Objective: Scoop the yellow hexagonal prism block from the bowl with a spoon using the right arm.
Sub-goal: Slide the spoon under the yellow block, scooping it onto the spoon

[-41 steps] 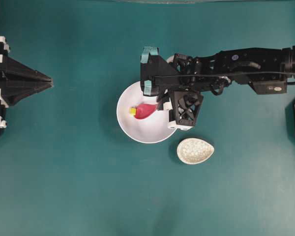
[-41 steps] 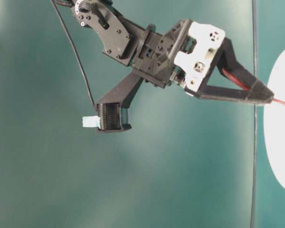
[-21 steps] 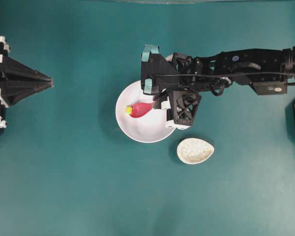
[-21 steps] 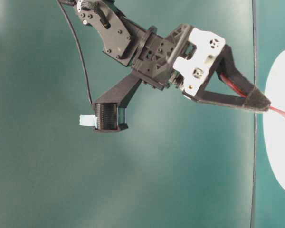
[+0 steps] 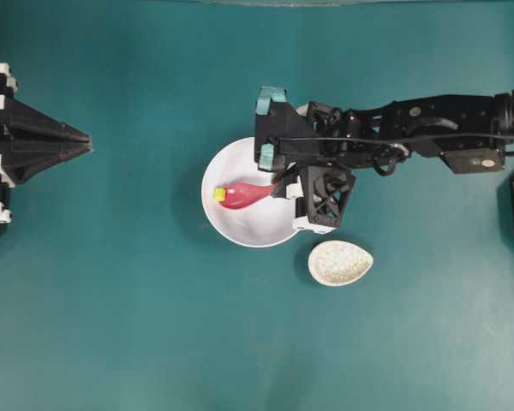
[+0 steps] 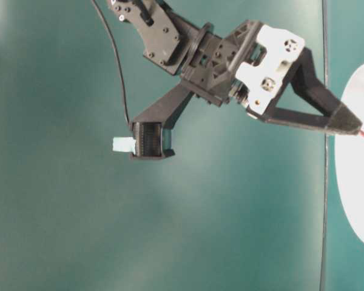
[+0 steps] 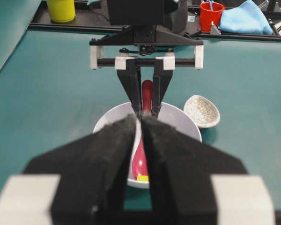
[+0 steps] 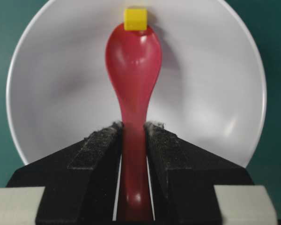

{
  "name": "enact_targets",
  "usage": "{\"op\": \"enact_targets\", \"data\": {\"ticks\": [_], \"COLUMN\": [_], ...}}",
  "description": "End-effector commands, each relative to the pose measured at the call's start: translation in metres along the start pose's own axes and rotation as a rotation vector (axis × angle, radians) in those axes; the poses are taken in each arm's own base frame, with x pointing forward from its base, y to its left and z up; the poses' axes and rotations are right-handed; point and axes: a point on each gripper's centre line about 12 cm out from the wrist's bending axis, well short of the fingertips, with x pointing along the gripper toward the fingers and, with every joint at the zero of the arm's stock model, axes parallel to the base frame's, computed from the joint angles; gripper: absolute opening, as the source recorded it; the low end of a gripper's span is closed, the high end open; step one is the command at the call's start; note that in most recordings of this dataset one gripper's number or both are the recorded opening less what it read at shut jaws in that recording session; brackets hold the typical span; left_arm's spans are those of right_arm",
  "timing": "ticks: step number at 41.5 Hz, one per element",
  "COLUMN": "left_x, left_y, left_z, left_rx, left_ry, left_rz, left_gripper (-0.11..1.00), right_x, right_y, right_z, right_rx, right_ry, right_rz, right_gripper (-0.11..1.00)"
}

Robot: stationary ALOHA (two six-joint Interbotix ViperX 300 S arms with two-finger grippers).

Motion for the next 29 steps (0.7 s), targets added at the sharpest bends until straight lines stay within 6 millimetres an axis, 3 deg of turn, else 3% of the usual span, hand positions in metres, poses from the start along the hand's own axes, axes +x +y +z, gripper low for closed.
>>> {"op": "enact_targets", "data": {"ticks": [1,29], "left_x": [0.0013,0.0013], "left_y": [0.0005,0.0005], "left_z": [0.0097,0.0104], "left_rx": [0.001,0.000], "left_ry": [-0.026,-0.028], "left_rz": [0.002,0.002], "left_gripper": [0.14,0.14], "right_x": [-0.0147,-0.0196], "right_y": [0.0033,0.0032], "right_z": [0.0112,0.0067], "right_rx": [0.007,0.028], "right_ry": [-0.070,-0.109], "right_rz": [0.002,-0.002], "right_gripper": [0.26,0.26]}}
